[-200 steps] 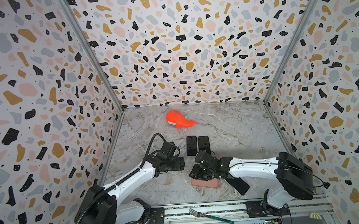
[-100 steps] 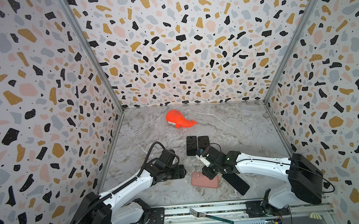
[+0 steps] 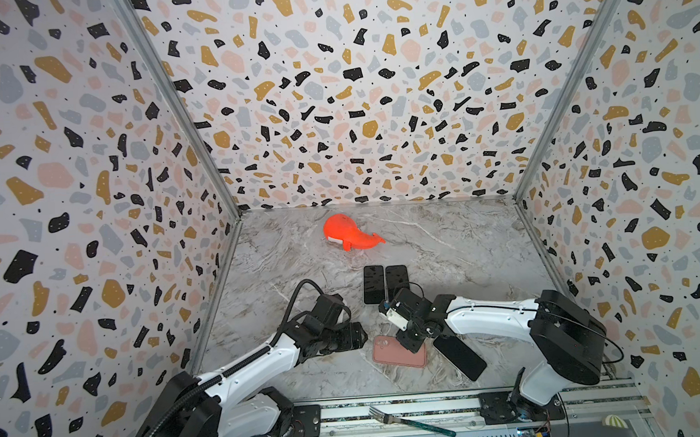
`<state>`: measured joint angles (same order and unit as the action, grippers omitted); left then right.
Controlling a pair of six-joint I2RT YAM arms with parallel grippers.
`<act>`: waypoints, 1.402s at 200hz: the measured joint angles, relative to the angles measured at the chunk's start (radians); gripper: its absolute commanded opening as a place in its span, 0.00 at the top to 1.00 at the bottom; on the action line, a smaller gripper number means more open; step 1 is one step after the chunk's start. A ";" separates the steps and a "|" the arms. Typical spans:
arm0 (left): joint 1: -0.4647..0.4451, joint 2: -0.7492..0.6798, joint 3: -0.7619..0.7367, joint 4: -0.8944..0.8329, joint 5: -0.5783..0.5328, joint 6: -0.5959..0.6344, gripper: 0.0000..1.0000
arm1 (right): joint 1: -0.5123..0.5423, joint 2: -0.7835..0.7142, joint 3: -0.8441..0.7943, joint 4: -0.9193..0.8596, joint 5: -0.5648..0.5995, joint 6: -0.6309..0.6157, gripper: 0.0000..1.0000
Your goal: Put the phone into the phone case
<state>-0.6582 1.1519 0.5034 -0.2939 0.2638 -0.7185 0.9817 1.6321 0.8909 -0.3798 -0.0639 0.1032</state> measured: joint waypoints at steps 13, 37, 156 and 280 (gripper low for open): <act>-0.005 0.019 0.000 0.010 0.001 -0.001 0.19 | -0.002 0.010 0.007 0.006 -0.008 -0.005 0.83; -0.006 0.043 -0.001 0.021 0.002 0.000 0.19 | -0.002 0.024 0.018 0.016 -0.021 -0.005 0.91; -0.006 0.032 -0.001 0.038 0.001 -0.001 0.19 | 0.095 -0.120 0.012 -0.100 0.098 0.438 1.00; -0.011 0.031 -0.002 0.097 0.020 -0.003 0.19 | 0.140 -0.159 -0.123 -0.090 0.174 0.846 0.72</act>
<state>-0.6689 1.1831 0.5014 -0.1970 0.2836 -0.7219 1.1217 1.4727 0.7681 -0.4694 0.1104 0.9493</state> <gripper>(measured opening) 0.808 0.219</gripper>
